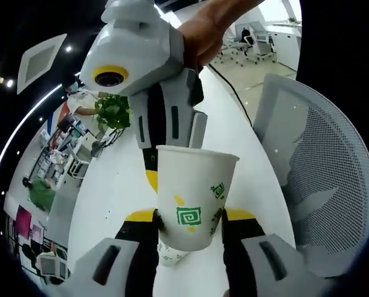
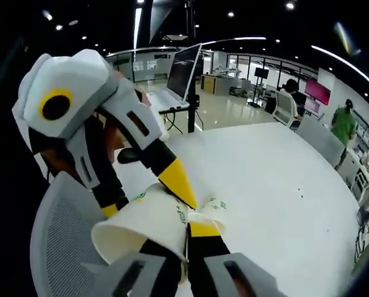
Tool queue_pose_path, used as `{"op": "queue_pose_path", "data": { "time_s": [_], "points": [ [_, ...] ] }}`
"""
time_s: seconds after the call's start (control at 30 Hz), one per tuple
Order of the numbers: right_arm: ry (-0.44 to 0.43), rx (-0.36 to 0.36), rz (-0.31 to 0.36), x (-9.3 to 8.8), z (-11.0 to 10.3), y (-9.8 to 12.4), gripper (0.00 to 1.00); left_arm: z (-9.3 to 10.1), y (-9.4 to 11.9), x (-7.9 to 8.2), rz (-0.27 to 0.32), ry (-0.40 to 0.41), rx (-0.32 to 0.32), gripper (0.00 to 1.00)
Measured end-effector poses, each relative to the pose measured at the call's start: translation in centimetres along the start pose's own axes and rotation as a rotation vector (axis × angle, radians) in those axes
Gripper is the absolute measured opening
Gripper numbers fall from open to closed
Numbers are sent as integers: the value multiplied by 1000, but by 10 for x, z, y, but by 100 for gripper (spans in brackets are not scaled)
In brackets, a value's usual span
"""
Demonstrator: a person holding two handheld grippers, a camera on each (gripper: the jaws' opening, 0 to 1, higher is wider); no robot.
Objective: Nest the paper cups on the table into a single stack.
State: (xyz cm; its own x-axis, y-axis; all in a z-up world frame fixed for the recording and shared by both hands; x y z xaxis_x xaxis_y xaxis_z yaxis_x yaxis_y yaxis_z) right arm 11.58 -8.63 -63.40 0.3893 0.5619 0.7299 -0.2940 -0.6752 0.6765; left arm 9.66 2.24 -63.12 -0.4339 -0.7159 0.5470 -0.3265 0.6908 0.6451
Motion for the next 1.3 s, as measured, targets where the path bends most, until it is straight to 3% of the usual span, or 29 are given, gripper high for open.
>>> {"op": "queue_pose_path", "data": {
  "time_s": [0.13,0.27,0.4,0.67,0.83,1.0,1.2,1.27,1.3],
  "points": [
    [-7,-10,-2,2,5,0,0,0,2,1,0,30,7,42],
    [-19,-19,-7,5,6,1,0,-1,1,-8,-2,69,16,47],
    [-34,-36,-20,5,11,3,0,-1,6,-10,-2,125,27,49],
    [-54,-70,-64,9,26,3,0,2,9,-29,6,273,43,50],
    [-44,-84,-116,12,26,8,0,5,13,-40,6,367,51,52],
    [-28,-74,-166,9,31,-3,0,8,19,-43,17,431,66,52],
    [-8,-57,-229,10,31,-11,0,8,20,-58,20,469,80,51],
    [-7,-56,-246,10,32,-13,0,10,24,-52,21,477,82,51],
    [-6,-58,-262,10,33,-15,0,9,21,-61,21,480,82,51]
  ]
}}
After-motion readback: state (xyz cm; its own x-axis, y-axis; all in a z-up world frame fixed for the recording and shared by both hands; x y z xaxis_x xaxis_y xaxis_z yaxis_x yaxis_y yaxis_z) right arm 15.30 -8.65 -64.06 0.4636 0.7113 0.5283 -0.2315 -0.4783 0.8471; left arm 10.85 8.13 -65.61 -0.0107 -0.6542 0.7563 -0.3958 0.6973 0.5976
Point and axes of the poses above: the point that each gripper's makers call its tool centre point, and the gripper's own axes: y roughly backward along the fingers, z roughly to its right, x roughly out of its top, the point moved 8 cm from there along y, roughly backward along the fingers, and after that the axes turned 9 degrees about -y, right-handed, at the moved point
